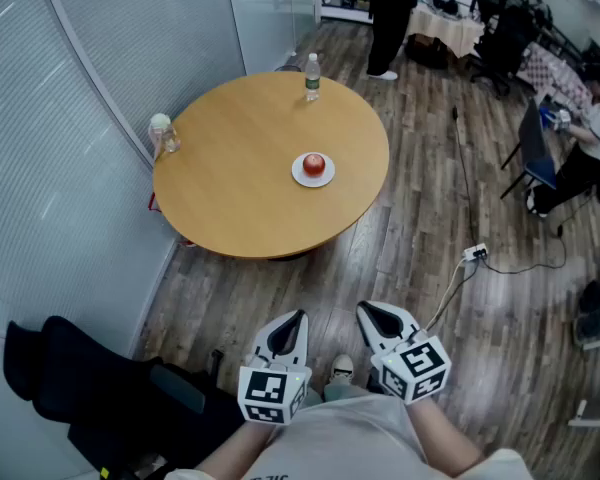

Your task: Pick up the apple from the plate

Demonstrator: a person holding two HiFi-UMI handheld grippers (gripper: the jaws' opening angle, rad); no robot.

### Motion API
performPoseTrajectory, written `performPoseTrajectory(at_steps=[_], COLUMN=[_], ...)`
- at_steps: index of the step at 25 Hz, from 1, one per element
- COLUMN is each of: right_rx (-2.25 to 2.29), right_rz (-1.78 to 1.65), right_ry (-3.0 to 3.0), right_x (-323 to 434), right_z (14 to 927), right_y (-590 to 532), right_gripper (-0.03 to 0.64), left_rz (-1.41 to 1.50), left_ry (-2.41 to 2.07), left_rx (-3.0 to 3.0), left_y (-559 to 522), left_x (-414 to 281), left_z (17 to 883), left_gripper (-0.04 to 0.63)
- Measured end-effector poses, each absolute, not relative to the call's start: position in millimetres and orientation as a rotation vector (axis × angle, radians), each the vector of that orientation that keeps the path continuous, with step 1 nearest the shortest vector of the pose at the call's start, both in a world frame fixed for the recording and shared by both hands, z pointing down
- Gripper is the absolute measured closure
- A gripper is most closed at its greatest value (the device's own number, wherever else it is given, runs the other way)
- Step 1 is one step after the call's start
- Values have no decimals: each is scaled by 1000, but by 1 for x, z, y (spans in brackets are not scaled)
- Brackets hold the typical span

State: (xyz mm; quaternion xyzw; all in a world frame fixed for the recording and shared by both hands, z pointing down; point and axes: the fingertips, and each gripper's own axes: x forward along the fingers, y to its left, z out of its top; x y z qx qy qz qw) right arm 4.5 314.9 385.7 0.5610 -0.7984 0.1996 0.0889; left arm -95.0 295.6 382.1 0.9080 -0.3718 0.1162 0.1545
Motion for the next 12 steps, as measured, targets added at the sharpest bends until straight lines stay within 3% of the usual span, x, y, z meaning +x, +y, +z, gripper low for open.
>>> performPoseTrajectory(at_steps=[12], right_rx=[1624], right_rz=[596], right_ry=[-2430], right_x=[25], right_z=[383], right_y=[308], right_gripper=[583], left_rz=[329], left_ry=[-1084], left_rx=[2586], left_y=[294], left_x=[-71], left_z=[383], left_gripper=[594])
